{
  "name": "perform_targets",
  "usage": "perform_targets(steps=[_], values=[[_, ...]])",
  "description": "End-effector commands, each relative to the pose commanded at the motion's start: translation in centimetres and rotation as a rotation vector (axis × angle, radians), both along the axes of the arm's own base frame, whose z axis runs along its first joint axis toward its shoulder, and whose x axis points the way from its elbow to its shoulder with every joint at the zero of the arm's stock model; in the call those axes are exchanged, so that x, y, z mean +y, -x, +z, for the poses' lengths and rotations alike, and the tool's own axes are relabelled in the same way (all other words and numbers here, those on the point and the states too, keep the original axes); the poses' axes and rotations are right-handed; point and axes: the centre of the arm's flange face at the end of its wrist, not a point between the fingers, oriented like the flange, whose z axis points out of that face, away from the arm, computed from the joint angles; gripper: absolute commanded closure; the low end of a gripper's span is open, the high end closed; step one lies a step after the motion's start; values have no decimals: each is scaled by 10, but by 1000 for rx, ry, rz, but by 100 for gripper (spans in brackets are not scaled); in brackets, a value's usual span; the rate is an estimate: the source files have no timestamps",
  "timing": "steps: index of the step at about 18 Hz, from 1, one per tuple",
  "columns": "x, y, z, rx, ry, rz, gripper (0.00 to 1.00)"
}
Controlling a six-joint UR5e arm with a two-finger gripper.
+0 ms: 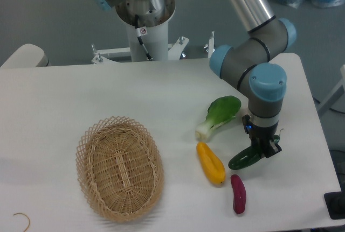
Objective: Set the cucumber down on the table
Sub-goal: 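Lower the held cucumber down onto the table surface, then open the gripper, release the cucumber, and lift the gripper away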
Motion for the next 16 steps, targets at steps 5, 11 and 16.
perform_targets(steps=[5, 11, 16], values=[[-2, -3, -11, -18, 9, 6, 64], [-2, -5, -8, -17, 6, 20, 0], [3, -6, 24, 16, -55, 165, 0]])
